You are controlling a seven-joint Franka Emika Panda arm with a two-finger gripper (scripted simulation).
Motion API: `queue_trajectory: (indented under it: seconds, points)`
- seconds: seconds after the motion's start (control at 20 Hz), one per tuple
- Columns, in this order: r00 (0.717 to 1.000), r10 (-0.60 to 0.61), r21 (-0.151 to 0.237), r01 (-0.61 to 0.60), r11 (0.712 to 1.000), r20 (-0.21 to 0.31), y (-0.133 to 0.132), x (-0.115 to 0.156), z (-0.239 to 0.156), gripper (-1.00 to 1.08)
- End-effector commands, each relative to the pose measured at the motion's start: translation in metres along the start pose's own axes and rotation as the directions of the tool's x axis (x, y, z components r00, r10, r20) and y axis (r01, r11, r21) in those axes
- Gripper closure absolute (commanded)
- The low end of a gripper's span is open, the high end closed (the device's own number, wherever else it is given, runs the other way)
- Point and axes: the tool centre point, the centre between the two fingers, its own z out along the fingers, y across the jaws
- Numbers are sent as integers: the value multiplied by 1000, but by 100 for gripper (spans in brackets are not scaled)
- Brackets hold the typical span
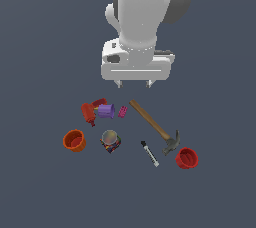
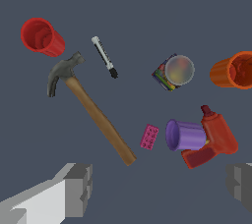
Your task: Pick up a designated object from a clutter of objects.
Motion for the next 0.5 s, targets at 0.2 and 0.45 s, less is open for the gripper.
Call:
queue_trajectory:
  seconds: [0.2,0.45]
  points:
    - [1000,-26,-6,26,1000,-1,-6,1,1,-92]
    - [997,-79,-18,78,997,-4,-19,4,1,-92]
